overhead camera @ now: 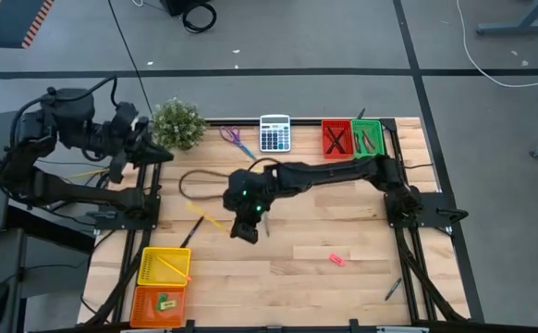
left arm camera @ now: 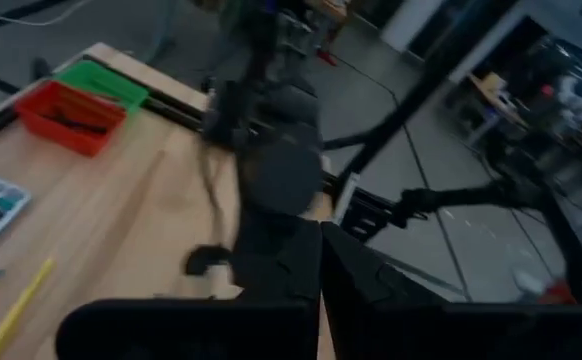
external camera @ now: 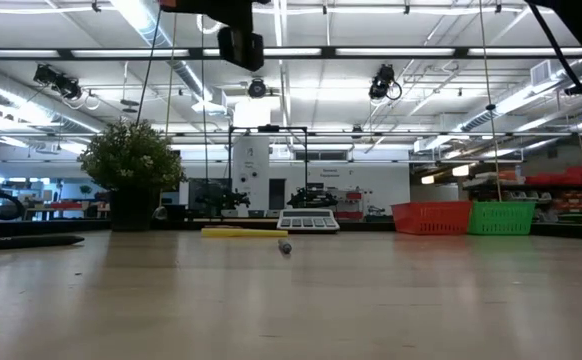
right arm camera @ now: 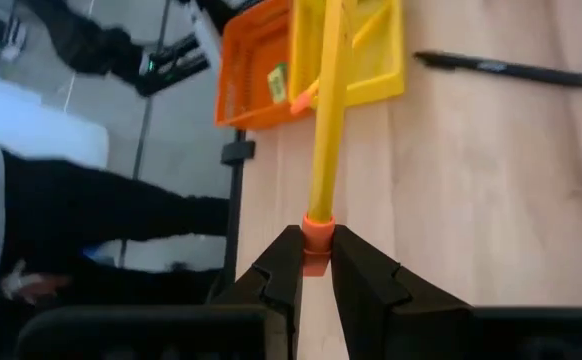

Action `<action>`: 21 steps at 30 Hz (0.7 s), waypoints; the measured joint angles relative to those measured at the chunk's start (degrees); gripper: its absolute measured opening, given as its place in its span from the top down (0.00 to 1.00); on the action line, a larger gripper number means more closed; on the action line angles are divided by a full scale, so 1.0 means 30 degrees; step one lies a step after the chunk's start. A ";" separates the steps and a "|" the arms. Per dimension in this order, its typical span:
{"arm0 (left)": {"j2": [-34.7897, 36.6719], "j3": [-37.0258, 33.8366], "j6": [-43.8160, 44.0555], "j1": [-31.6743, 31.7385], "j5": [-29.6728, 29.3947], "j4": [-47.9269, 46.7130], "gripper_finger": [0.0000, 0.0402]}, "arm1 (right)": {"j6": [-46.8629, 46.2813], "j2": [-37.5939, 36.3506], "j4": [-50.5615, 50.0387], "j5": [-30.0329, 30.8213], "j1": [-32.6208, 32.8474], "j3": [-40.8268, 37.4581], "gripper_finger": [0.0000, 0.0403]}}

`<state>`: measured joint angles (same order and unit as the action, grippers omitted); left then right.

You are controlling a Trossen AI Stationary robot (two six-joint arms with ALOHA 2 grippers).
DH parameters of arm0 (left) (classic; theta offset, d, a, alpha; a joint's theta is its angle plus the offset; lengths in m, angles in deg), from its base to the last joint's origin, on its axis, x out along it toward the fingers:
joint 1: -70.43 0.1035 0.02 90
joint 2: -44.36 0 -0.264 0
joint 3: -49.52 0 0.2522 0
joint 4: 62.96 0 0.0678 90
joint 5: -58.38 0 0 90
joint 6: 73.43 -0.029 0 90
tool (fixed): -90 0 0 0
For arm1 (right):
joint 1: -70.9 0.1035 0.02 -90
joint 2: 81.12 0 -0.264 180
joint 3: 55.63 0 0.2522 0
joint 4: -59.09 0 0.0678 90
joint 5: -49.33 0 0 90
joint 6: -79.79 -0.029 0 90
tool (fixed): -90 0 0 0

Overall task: Sort crayons/erasers/pens/pencils in bins
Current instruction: Put the yellow pencil into the yellow bin

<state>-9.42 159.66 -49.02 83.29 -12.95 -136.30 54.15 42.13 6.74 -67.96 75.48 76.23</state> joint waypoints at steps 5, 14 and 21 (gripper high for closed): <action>0.0066 0.0353 -0.0827 -0.0988 0.0155 -0.0013 0.97 | -0.1028 -0.0470 -0.0709 0.0015 -0.0795 -0.0007 0.86; 0.0121 0.2968 -0.3561 -0.1192 -0.3745 -0.4316 0.97 | -0.0312 -0.2100 -0.0763 0.0651 -0.1094 -0.0007 0.86; -0.0680 0.3082 -0.5304 -0.1342 -0.4944 -0.4560 0.92 | -0.0726 -0.2743 -0.0565 0.0625 -0.1245 0.0000 0.86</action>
<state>-11.46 168.91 -64.93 79.26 -27.78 -149.98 51.97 33.90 5.04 -66.09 71.75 76.23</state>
